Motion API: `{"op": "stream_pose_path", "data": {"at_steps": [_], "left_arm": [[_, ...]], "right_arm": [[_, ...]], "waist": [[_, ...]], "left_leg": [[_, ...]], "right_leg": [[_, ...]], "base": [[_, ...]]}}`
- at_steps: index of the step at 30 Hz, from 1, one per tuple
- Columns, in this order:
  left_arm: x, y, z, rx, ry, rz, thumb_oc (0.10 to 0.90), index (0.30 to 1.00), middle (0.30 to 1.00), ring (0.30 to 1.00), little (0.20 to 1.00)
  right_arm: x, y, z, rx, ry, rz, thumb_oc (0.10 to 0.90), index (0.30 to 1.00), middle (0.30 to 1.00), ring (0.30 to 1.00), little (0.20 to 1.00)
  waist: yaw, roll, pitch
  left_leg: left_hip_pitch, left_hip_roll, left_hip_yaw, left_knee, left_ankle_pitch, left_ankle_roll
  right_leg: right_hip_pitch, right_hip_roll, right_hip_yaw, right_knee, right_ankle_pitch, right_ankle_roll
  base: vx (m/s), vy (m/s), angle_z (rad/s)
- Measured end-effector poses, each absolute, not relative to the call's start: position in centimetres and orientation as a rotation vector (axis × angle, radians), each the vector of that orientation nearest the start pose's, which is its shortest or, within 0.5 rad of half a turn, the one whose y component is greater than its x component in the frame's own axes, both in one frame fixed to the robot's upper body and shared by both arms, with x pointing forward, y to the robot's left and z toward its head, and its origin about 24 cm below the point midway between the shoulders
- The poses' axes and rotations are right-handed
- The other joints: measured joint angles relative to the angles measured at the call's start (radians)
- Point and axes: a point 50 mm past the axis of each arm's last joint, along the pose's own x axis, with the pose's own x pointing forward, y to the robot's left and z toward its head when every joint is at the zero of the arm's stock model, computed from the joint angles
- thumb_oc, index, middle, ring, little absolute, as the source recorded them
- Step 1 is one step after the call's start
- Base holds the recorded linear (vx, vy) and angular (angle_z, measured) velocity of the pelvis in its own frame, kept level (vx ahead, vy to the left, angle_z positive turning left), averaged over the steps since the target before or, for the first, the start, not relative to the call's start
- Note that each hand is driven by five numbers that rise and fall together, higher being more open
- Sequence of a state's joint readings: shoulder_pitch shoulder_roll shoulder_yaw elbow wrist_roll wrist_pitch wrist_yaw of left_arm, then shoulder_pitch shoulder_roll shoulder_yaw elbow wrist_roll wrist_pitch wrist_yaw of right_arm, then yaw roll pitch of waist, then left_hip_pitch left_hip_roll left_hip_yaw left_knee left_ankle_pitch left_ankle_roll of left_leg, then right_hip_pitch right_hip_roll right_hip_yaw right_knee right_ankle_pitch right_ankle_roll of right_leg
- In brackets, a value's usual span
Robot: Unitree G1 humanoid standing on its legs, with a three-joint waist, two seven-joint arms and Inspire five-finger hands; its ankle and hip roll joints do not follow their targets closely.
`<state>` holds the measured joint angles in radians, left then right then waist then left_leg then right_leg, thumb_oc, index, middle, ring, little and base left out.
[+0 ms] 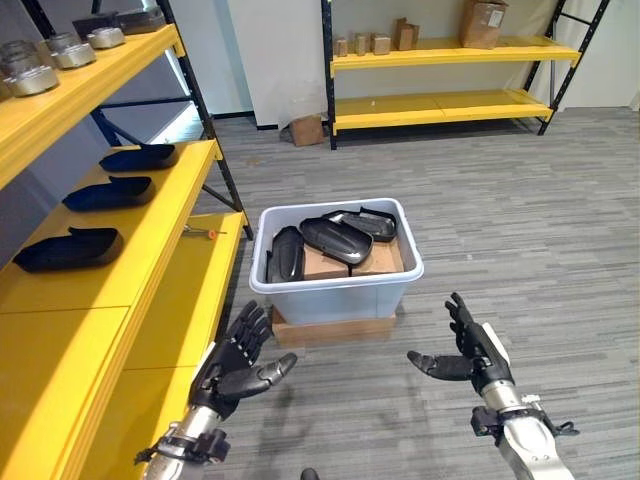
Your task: Move parts from the plastic box to the shelf.
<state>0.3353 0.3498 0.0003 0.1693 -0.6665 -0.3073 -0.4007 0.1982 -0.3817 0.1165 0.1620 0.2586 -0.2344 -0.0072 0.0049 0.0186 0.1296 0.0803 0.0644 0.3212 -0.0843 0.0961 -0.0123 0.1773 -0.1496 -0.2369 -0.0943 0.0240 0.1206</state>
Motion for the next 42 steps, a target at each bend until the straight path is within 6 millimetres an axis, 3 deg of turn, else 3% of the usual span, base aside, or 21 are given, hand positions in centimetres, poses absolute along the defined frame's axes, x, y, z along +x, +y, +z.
{"op": "stream_pose_path", "data": {"at_steps": [30, 35, 40, 41, 42], "left_arm": [[16.4, 23.5, -1.5, -0.369, 0.101, -0.121, 0.9, 1.0, 1.0, 1.0, 1.0], [16.7, 24.0, -1.3, -0.407, 0.078, -0.046, 0.9, 1.0, 1.0, 1.0, 1.0], [18.5, 23.6, -0.6, -0.421, 0.029, -0.029, 0.9, 1.0, 1.0, 1.0, 1.0], [19.0, 23.6, -0.2, -0.416, 0.006, -0.032, 0.9, 1.0, 1.0, 1.0, 1.0], [19.4, 23.5, 0.0, -0.419, -0.02, -0.018, 0.9, 1.0, 1.0, 1.0, 1.0]], "right_arm": [[20.1, -20.9, -0.9, -0.127, 0.158, 0.071, 0.9, 1.0, 1.0, 1.0, 1.0], [20.2, -20.4, -0.9, -0.099, 0.159, 0.123, 0.9, 1.0, 1.0, 1.0, 1.0], [22.4, -19.2, 0.5, -0.125, 0.095, 0.22, 0.9, 1.0, 1.0, 1.0, 1.0], [23.2, -18.8, 1.2, -0.126, 0.061, 0.242, 0.9, 1.0, 1.0, 1.0, 1.0], [24.2, -18.6, 2.2, -0.136, 0.02, 0.264, 0.9, 1.0, 1.0, 1.0, 1.0]], "waist": [[0.001, -0.004, 0.002], [0.012, -0.001, 0.001], [0.037, 0.01, 0.011], [0.052, 0.004, 0.023], [0.073, 0.001, 0.048]], "left_leg": [[0.002, 0.002, -0.002, 0.004, 0.0, -0.001], [0.002, 0.009, -0.01, 0.007, 0.0, -0.008], [-0.031, 0.036, -0.039, 0.108, -0.022, -0.04], [-0.059, 0.04, -0.05, 0.169, -0.023, -0.05], [-0.135, 0.053, -0.08, 0.298, 0.004, -0.091]], "right_leg": [[0.002, 0.002, 0.0, 0.0, -0.002, 0.001], [0.005, 0.008, -0.005, 0.005, -0.015, -0.005], [-0.053, 0.013, 0.003, 0.143, -0.094, -0.034], [-0.092, -0.004, 0.016, 0.217, -0.131, -0.047], [-0.172, -0.007, -0.009, 0.404, -0.188, -0.079]], "base": [[0.01, -0.037, 0.0], [0.05, -0.191, 0.02], [0.04, -0.118, -0.03], [0.13, -0.193, -0.22], [0.14, -0.188, -0.22]]}}
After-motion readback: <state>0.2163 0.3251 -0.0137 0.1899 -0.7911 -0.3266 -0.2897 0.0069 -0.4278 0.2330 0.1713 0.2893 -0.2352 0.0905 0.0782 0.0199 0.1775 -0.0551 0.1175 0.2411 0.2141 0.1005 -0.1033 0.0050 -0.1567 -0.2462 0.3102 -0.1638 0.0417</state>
